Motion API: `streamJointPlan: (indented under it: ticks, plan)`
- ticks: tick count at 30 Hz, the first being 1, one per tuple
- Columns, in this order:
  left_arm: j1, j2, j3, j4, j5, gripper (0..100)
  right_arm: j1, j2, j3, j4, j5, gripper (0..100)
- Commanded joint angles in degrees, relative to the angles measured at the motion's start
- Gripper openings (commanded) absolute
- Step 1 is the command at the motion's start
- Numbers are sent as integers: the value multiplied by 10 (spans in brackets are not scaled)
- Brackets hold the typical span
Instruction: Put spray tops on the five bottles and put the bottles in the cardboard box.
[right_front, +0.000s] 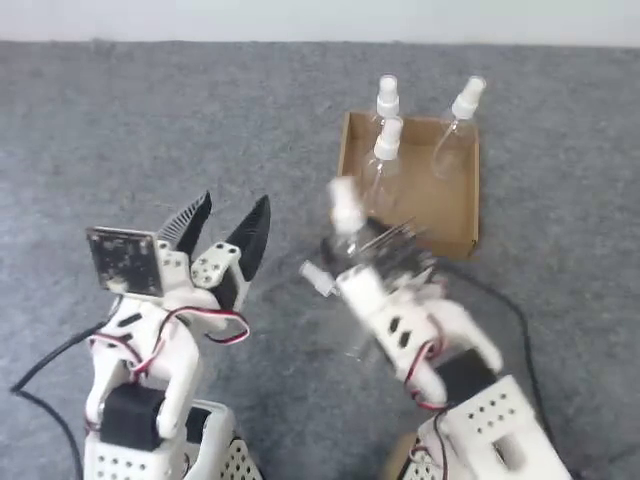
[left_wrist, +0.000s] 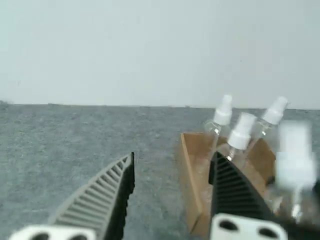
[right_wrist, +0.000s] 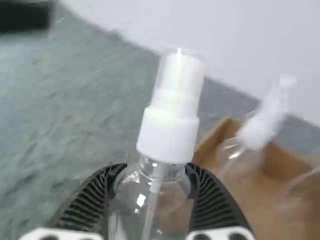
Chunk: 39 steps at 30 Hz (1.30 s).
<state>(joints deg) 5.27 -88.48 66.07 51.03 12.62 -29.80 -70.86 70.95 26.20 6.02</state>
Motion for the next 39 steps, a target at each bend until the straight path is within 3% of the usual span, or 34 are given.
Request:
streamJointPlan:
  ticks: [1,9,16,24,39]
  plan:
    - [46,-33,21,-11,8,228,53,23,-138,30,-40,6]
    - [124,-33,40,-10,-32,228,92,256,-352,62,-47,6]
    - [194,-33,88,-58,-108,236,41,396,-491,149,-93,6]
    - [178,-33,96,-75,-109,263,-25,341,-512,256,-92,6]
    - [179,-32,109,-88,-109,261,-22,233,-509,349,-52,6]
